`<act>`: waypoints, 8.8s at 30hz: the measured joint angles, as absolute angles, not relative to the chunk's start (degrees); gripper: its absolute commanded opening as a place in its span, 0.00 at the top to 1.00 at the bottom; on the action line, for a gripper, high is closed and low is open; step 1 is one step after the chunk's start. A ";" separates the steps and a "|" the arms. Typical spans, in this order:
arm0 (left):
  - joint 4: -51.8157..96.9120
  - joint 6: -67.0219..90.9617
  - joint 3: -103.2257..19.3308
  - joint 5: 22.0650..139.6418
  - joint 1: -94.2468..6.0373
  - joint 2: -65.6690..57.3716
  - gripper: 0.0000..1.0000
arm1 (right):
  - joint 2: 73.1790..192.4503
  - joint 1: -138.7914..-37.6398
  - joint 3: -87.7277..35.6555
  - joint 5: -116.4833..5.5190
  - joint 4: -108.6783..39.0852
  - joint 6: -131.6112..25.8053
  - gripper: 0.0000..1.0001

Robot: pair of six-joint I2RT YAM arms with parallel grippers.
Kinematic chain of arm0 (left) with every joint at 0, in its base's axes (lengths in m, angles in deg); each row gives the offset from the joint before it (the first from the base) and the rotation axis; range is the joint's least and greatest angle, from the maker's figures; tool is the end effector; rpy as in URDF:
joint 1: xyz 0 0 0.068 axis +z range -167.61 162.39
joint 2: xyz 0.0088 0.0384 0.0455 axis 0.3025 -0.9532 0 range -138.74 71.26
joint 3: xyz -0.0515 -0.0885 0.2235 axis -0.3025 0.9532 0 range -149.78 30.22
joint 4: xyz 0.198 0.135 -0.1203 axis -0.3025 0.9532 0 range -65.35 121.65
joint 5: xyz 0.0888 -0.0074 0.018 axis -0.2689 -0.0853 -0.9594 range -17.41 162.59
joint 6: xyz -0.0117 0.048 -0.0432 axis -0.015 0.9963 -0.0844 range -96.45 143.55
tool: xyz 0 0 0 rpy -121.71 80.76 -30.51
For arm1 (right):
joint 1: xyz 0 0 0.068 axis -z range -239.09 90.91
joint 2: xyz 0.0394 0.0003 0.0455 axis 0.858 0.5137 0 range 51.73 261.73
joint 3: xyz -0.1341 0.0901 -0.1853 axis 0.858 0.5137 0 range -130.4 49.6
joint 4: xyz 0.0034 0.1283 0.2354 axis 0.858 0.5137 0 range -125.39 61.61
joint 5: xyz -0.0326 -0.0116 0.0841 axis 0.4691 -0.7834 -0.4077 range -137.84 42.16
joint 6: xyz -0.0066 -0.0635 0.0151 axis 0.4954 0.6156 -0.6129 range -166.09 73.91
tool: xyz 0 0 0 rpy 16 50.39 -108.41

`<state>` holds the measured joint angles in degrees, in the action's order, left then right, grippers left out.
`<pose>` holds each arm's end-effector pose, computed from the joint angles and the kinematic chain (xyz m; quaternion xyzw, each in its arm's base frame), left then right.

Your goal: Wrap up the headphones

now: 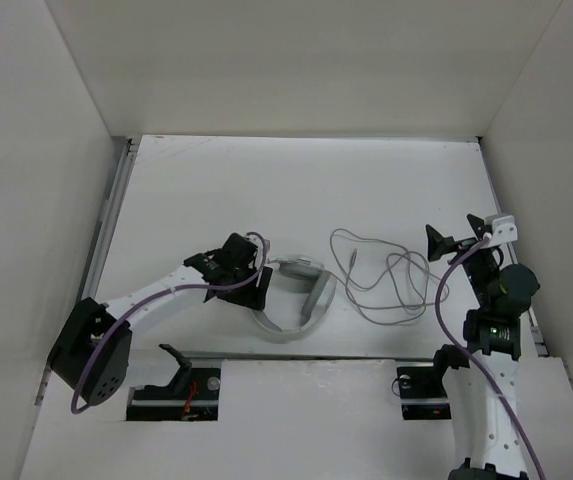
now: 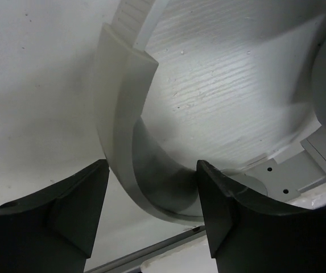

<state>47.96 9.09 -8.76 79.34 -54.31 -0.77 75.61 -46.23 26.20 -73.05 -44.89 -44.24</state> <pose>0.2054 -0.1606 0.1465 0.2010 0.9343 -0.1755 0.2362 0.1765 -0.0177 0.2858 -0.1044 0.6467 0.0456 0.7542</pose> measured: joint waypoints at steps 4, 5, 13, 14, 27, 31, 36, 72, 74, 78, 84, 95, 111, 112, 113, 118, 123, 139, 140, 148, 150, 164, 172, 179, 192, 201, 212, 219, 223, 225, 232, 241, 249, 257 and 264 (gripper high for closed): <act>47.81 6.49 -8.76 75.93 -56.22 -2.98 0.43 | 75.31 -44.63 26.20 -73.08 -45.76 -45.42 0.00; 47.57 5.77 -8.76 75.14 -56.43 -3.35 0.44 | 75.31 -44.30 26.20 -73.05 -46.13 -45.73 0.00; 44.88 -0.18 -7.60 71.99 -56.46 -4.40 0.74 | 74.63 -42.53 26.20 -73.08 -46.68 -46.67 0.00; 44.38 -0.88 -7.54 71.49 -56.22 -4.66 0.79 | 74.61 -42.44 26.20 -73.08 -46.79 -46.82 0.00; 38.78 -2.19 -6.75 70.35 -47.12 -6.02 1.00 | 73.10 -41.18 27.12 -73.25 -48.28 -48.07 0.00; 39.00 0.48 -8.08 69.70 -43.71 -5.45 1.00 | 75.09 -42.44 26.48 -73.84 -47.56 -47.98 0.00; 41.67 6.29 -15.25 69.48 -39.54 -3.53 1.00 | 86.34 -45.68 19.12 -74.52 -42.57 -47.72 0.00; 58.93 17.40 -68.45 90.57 -31.21 -10.59 1.00 | 135.39 -87.58 -24.79 -89.42 -26.92 -44.20 0.12; 59.26 17.20 -70.37 90.68 -30.58 -10.98 1.00 | 137.60 -88.50 -24.81 -88.94 -29.26 -46.14 0.17; 59.48 13.18 -72.87 92.36 -28.22 -11.50 1.00 | 139.54 -88.85 -24.53 -87.59 -33.20 -50.78 0.24; 58.39 5.75 -73.33 94.72 -25.35 -11.88 1.00 | 139.50 -87.54 -24.44 -86.65 -40.28 -59.21 0.29; 57.54 0.00 -72.19 96.10 -22.73 -12.71 1.00 | 137.99 -86.16 -22.74 -87.61 -47.62 -70.60 0.31; 56.95 -4.07 -72.87 99.44 -22.01 -13.60 1.00 | 138.80 -86.16 -17.95 -89.31 -64.41 -82.56 0.43; 56.81 -4.31 -73.11 99.57 -21.92 -13.73 1.00 | 139.06 -86.18 -17.32 -89.62 -64.89 -82.71 0.43; 56.66 -4.66 -73.37 99.73 -21.73 -13.84 1.00 | 139.26 -86.20 -16.66 -89.88 -65.65 -82.84 0.43; 55.48 -6.78 -74.31 100.80 -20.65 -14.24 1.00 | 139.68 -87.27 -13.32 -90.67 -67.49 -83.41 0.42; 54.02 -8.83 -74.81 101.89 -20.11 -14.50 1.00 | 140.88 -89.90 -13.21 -91.57 -69.78 -83.80 0.44; 51.85 -13.18 -74.81 105.15 -18.69 -14.50 1.00 | 144.77 -94.44 -13.21 -94.41 -79.60 -86.88 0.97; 51.81 -13.20 -74.81 105.15 -18.60 -14.50 1.00 | 144.75 -94.42 -13.21 -94.49 -79.53 -86.95 0.98; 51.13 -11.08 -72.08 100.14 -19.28 -14.39 1.00 | 141.42 -93.28 -16.33 -93.16 -61.11 -72.96 1.00; 51.63 -8.61 -70.79 95.95 -20.22 -14.39 1.00 | 140.11 -93.39 -20.73 -88.53 -49.94 -62.12 1.00; 55.15 14.75 -63.64 63.07 -27.01 -14.28 1.00 | 132.42 -98.60 -25.93 -33.25 -21.59 25.05 1.00; 55.35 22.82 -59.71 56.78 -30.12 -14.04 1.00 | 132.20 -87.62 -27.83 -23.44 -29.94 43.93 1.00; 55.13 27.15 -59.29 57.02 -35.98 -14.06 1.00 | 131.92 -93.42 -27.07 -26.02 -53.87 52.39 1.00; 56.95 30.31 -60.04 61.70 -43.28 -15.00 1.00 | 137.75 -112.78 -19.85 -33.78 -70.83 52.67 1.00; 57.78 32.63 -60.95 64.69 -47.36 -14.41 1.00 | 139.30 -111.47 -20.09 -34.74 -71.84 50.33 1.00; 58.78 35.30 -60.34 70.37 -49.75 -9.17 1.00 | 138.63 -108.50 -24.22 -34.13 -63.10 40.67 1.00; 59.39 35.54 -60.12 72.80 -49.77 -9.10 1.00 | 138.54 -107.23 -30.39 -34.17 -52.69 31.86 0.99; 59.68 35.58 -60.12 73.96 -49.77 -9.08 1.00 | 138.54 -105.31 -33.51 -35.20 -46.53 26.53 0.99; 59.74 35.60 -60.12 74.44 -49.77 -9.01 1.00 | 138.54 -104.15 -34.65 -36.03 -43.53 23.67 0.99; 60.77 36.17 -60.12 76.10 -50.10 -8.53 1.00 | 138.54 -101.24 -37.56 -39.37 -35.16 14.42 1.00; 62.17 36.65 -60.21 78.15 -51.32 -8.51 1.00 | 138.54 -101.61 -41.45 -41.40 -29.28 10.47 1.00; 62.21 36.59 -60.23 78.18 -51.32 -8.51 1.00 | 138.63 -102.68 -42.08 -40.44 -29.35 10.49 1.00; 62.21 35.89 -60.23 78.11 -51.25 -8.51 1.00 | 139.43 -104.93 -42.08 -37.89 -29.50 10.53 1.00; 62.37 34.40 -60.58 78.15 -50.69 -8.51 1.00 | 140.44 -106.11 -42.04 -36.92 -31.18 10.69 1.00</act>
<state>62.37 34.40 -60.58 78.15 -50.69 -8.51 140.44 -106.11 -42.04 -36.92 -31.18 10.69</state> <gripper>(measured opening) 0.173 0.061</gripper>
